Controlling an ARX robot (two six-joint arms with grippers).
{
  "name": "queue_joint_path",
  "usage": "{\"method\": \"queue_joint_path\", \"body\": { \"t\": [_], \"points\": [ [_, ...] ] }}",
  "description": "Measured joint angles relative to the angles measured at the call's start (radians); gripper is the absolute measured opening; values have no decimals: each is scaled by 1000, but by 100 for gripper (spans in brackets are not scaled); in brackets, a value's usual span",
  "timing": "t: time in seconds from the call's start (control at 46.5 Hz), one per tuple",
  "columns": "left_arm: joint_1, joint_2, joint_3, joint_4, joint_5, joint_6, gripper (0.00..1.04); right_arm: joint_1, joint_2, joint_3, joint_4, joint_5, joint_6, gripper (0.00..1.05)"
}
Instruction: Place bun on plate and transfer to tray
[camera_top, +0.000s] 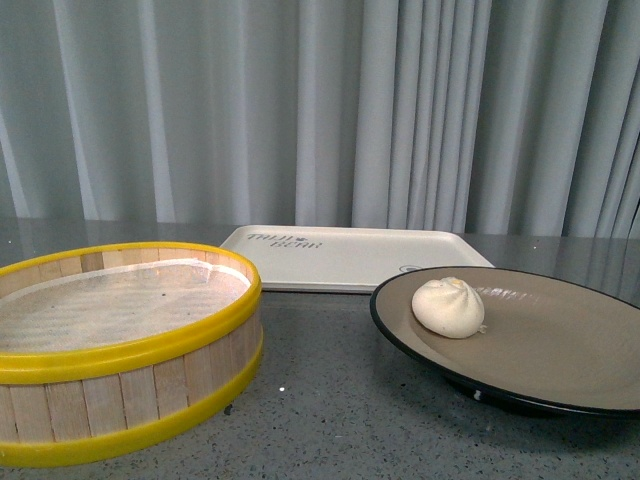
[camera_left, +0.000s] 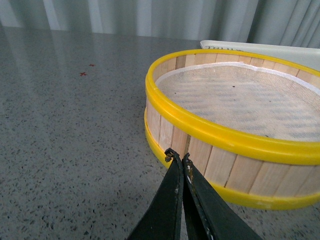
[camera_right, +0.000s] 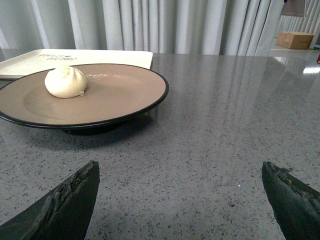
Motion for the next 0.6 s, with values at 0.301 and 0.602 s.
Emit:
{"method": "queue_joint_path", "body": {
  "t": [0.301, 0.602],
  "points": [
    [0, -161, -87, -62, 2, 0, 4, 0, 0, 0, 0, 0, 0, 96],
    [0, -335, -88, -217, 2, 0, 4, 0, 0, 0, 0, 0, 0, 96]
  ]
}}
